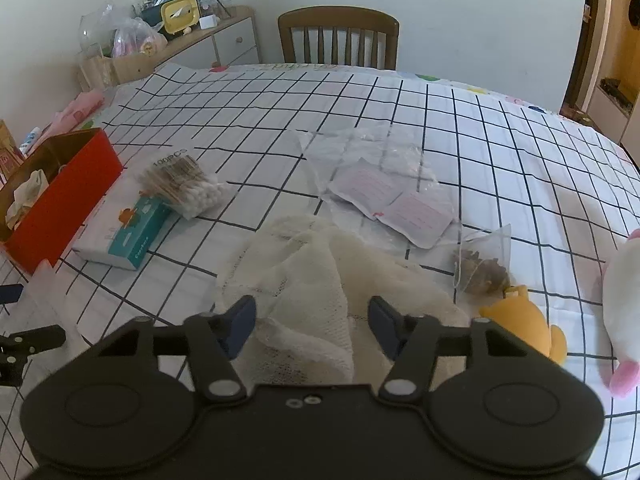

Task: Organize soft objects
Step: 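Move both tools back toward the white mesh bag on the table, then grasp the white mesh bag with the right gripper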

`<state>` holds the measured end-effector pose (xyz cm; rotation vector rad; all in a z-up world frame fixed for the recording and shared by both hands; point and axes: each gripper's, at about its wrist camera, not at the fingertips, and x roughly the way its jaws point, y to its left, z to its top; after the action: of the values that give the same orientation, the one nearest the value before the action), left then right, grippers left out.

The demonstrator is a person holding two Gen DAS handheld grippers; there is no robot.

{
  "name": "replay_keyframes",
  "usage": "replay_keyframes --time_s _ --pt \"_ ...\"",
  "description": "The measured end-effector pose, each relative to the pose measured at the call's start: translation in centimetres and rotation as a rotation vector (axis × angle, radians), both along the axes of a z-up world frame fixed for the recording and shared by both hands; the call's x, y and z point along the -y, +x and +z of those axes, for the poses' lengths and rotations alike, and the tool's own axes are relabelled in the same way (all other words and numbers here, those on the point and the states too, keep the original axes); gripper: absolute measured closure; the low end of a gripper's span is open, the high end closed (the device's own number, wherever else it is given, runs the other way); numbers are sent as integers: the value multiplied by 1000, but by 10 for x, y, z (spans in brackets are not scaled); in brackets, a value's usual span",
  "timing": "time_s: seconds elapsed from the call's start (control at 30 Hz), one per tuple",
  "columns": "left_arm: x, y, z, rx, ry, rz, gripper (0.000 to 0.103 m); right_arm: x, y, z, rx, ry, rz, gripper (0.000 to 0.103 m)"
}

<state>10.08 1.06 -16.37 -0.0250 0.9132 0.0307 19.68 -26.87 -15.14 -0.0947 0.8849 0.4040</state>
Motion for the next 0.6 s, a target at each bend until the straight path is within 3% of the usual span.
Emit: replay_keyframes --time_s 0.1,0.2,0.27,0.33,0.4,0.5,0.6 --pt "6 0 1 6 22 -19 21 3 0 0 -2 4 0 58" --pt "7 2 3 10 26 -19 34 3 -3 1 2 -1 0 72" --pt "7 2 6 18 38 -16 55 4 -7 4 19 -6 -7 79" --pt "8 3 8 21 63 -16 69 4 -11 8 38 -16 -11 83" --pt "8 3 8 22 77 -24 72 4 -16 12 61 -36 -11 85" --pt "11 2 9 35 97 -46 88 4 -24 20 95 -49 -4 89" --pt "9 0 14 44 76 -52 92 7 -31 32 123 -39 -3 93"
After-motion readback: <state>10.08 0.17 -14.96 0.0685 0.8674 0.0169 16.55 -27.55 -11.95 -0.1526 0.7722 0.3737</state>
